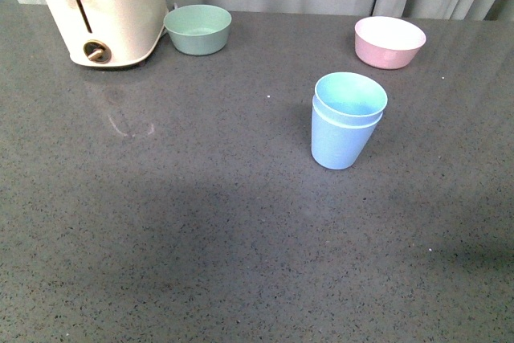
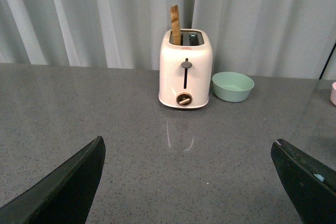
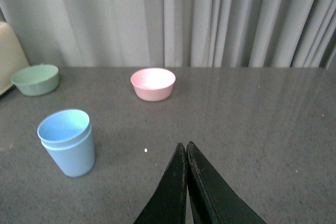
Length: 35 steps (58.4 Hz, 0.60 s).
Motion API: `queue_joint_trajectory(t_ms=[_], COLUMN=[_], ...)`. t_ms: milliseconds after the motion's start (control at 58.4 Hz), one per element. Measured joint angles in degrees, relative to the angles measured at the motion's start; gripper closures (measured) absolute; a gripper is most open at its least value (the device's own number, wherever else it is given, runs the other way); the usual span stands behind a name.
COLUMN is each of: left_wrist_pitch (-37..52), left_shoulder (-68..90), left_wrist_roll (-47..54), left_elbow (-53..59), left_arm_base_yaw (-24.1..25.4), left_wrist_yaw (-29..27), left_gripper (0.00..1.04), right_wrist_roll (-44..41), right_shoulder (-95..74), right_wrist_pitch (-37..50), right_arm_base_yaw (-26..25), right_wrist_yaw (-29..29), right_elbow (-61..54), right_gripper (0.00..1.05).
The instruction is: Stack blue cups with both arms
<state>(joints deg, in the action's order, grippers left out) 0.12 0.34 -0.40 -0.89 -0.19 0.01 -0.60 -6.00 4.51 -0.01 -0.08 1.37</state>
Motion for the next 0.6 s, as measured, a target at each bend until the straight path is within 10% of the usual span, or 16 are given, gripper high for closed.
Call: queue_joint_trajectory(t_ms=[274,599], left_wrist_pitch=[0.00,0.00], left_shoulder=[0.00,0.00], left_wrist_roll=[0.00,-0.02], left_elbow=[0.00,0.00], left_arm_base_yaw=[0.00,0.00], left_wrist_yaw=[-0.02,0.00], left_gripper=[0.09,0.09], right_wrist_roll=[0.00,0.00], right_shoulder=[5.60,5.64], right_wrist_pitch=[-4.42,-4.42], right_arm_base_yaw=[0.00,0.00], right_wrist_yaw=[0.09,0.09], right_elbow=[0.00,0.00], right_gripper=[1.03,0.41])
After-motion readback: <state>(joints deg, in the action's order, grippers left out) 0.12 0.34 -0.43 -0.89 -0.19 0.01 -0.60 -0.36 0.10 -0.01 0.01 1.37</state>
